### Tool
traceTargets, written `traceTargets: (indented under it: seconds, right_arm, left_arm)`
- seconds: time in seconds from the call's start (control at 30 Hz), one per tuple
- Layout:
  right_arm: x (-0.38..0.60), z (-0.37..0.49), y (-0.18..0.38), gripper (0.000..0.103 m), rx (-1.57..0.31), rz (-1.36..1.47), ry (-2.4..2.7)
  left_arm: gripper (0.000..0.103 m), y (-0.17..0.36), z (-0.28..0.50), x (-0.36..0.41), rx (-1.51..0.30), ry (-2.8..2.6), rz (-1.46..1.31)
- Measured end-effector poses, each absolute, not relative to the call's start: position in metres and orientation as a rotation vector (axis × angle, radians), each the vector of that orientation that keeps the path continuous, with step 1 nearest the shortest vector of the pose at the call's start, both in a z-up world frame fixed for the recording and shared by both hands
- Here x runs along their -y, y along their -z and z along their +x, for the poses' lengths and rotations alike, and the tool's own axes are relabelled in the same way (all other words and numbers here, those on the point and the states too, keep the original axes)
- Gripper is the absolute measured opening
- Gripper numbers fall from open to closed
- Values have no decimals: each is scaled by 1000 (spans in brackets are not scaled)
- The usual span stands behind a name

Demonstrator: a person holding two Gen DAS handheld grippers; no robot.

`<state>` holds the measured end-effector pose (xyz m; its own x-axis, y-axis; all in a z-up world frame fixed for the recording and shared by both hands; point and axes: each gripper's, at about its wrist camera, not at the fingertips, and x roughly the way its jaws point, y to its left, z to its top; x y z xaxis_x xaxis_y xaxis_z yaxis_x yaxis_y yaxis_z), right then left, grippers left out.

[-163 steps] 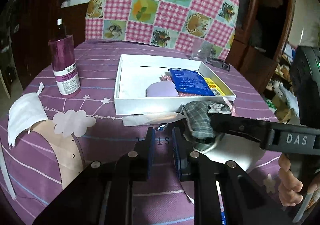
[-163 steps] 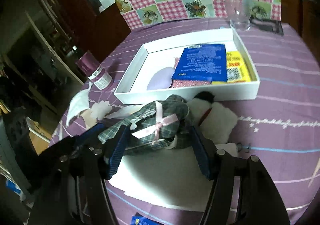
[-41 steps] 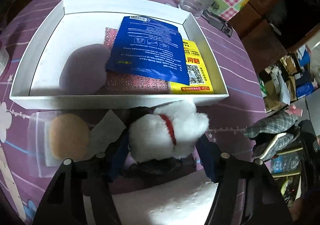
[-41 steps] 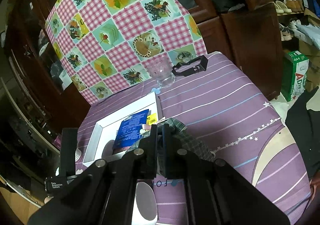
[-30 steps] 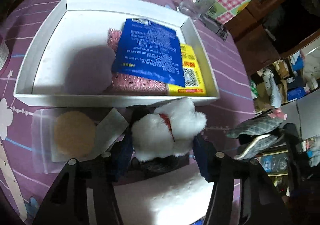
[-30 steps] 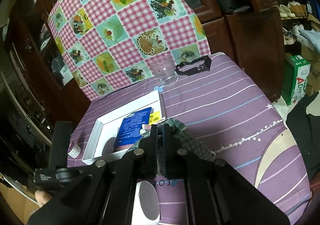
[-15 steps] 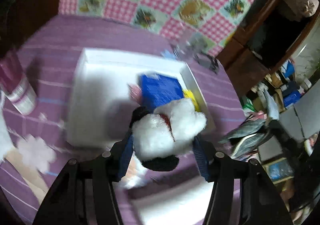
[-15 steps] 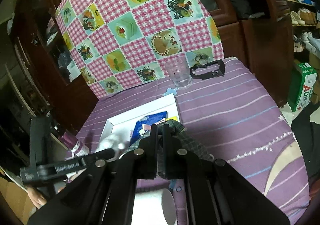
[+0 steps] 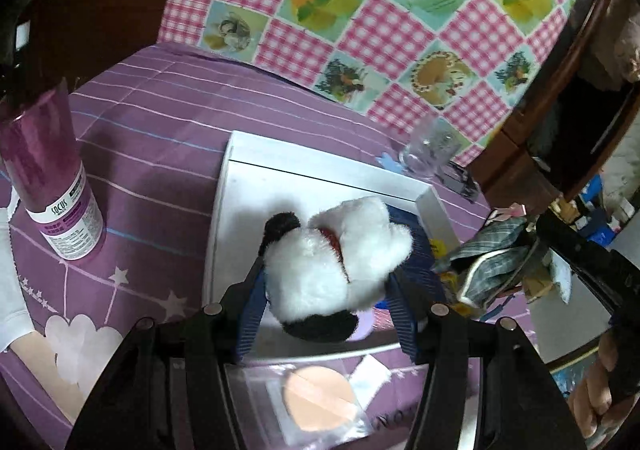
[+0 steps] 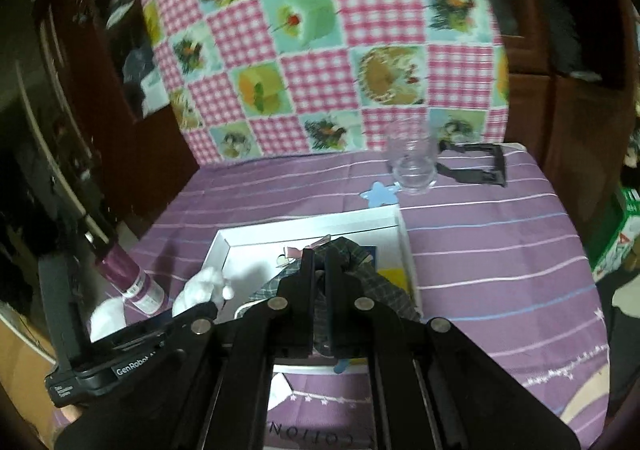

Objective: Organize soft objects
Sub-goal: 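Carry plush toy over tray with left tool while right tool carries pouch over tray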

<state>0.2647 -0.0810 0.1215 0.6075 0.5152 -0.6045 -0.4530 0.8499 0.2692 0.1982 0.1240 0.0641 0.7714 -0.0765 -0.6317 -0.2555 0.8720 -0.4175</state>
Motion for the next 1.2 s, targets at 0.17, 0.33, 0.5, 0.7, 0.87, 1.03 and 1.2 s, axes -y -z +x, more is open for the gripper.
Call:
traceTargets:
  seconds: [0.17, 0.33, 0.5, 0.7, 0.87, 1.03, 1.2]
  right_arm:
    - [56, 275, -108, 6, -737, -4, -524]
    - [49, 280, -96, 6, -744, -108, -482]
    - [43, 281, -87, 6, -788, -151, -516]
    - [38, 281, -78, 6, -782, -165, -515]
    - [59, 297, -71, 7, -824, 48, -580]
    - [80, 309, -67, 19, -890, 268, -630]
    - [82, 299, -83, 51, -852, 229, -605]
  left_arm:
    - [56, -50, 206, -121, -741, -120, -488]
    - [56, -38, 218, -109, -852, -254, -331]
    - [57, -35, 220, -104, -882, -284, -286]
    - [66, -36, 219, -103, -876, -277, -290]
    - [70, -44, 216, -102, -876, -251, -284]
    - [74, -54, 215, -97, -846, -262, -248]
    - [74, -64, 212, -97, -812, -260, -253]
